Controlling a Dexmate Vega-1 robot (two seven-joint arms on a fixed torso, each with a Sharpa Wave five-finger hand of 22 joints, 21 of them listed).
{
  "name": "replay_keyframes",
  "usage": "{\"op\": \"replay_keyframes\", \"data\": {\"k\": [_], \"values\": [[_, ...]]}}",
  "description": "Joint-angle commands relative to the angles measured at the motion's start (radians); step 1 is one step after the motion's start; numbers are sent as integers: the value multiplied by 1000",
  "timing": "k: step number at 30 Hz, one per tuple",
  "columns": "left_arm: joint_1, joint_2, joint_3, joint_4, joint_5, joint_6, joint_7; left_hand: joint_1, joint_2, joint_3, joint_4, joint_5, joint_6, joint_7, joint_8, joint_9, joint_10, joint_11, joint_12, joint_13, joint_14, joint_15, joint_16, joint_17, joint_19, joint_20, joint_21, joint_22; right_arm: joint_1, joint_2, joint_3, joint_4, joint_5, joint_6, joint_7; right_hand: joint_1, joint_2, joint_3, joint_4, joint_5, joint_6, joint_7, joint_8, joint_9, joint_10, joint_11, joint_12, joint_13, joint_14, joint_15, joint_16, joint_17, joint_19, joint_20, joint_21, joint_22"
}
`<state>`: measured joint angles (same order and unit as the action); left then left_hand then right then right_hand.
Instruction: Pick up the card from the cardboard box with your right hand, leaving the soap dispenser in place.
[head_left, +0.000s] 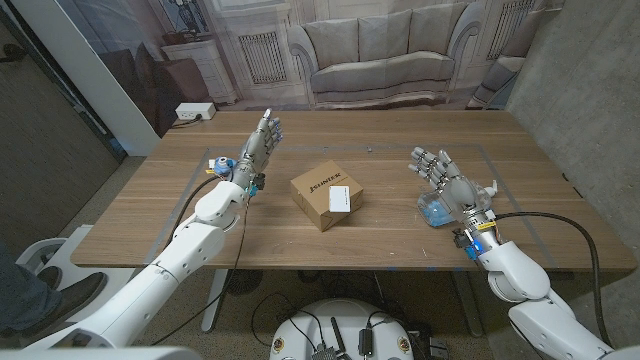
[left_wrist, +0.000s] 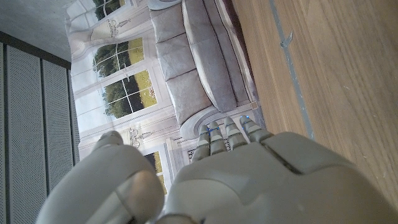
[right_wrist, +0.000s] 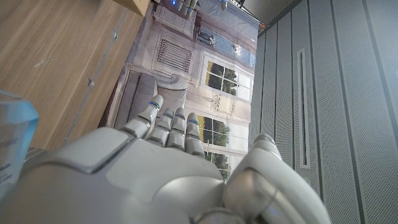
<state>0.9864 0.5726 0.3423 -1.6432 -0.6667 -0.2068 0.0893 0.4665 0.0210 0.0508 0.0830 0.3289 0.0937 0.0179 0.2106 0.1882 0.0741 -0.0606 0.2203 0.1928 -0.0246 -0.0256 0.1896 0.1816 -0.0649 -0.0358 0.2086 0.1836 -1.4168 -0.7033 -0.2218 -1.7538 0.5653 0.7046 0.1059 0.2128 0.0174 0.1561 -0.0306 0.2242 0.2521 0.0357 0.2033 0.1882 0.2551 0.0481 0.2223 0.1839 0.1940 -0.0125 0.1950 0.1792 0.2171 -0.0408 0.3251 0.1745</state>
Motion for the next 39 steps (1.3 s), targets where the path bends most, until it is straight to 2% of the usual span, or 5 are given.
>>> {"op": "replay_keyframes", "data": {"k": [1,10,24,34,39], "values": [[-18,-17,7,16,-6,-5,-9,5,5,-5,-1,-1,6,-5,-1,2,8,-6,-5,2,2,-9,1,2,-6,-65,2,2,-39,-21,20,-36,-1,13,9,0,4,-1,-7,-2,11,0,0,4,14,0,3,2,7,1,-2,2,8,-13,-4,3],[-27,-3,0,38,-44,5,-63,6,6,-6,-1,-2,6,-5,-2,2,7,-8,-6,2,2,-10,1,2,-6,-64,2,2,-40,26,-9,-57,-65,3,-40,0,5,-1,-7,-3,15,-3,1,4,17,-1,3,2,11,1,-2,2,10,-13,-7,3],[46,54,-49,-18,-62,4,-47,7,7,-7,-1,-2,7,-6,-2,2,9,-8,-6,2,4,-10,1,2,-10,-62,0,2,-47,71,-37,-45,-192,23,-110,6,7,-1,-12,-3,34,-13,6,4,37,-15,8,2,24,-4,0,1,20,-14,-13,4],[71,59,-59,-33,-59,-9,-38,9,9,-9,-1,-3,10,-7,-2,2,14,-10,-5,2,8,-14,2,2,-16,-61,-2,2,-79,108,-16,-35,-302,75,-178,45,7,7,-38,0,73,-32,15,4,78,-41,19,2,61,-24,5,-1,52,-24,-18,5],[70,51,-55,-24,-50,-25,-40,10,10,-9,-1,-3,11,-7,-2,2,15,-10,-5,2,8,-13,2,2,-17,-61,-2,2,-97,117,7,-42,-361,76,-211,56,6,8,-46,0,86,-40,18,4,89,-40,21,2,76,-37,7,-1,62,-31,-20,5]]}}
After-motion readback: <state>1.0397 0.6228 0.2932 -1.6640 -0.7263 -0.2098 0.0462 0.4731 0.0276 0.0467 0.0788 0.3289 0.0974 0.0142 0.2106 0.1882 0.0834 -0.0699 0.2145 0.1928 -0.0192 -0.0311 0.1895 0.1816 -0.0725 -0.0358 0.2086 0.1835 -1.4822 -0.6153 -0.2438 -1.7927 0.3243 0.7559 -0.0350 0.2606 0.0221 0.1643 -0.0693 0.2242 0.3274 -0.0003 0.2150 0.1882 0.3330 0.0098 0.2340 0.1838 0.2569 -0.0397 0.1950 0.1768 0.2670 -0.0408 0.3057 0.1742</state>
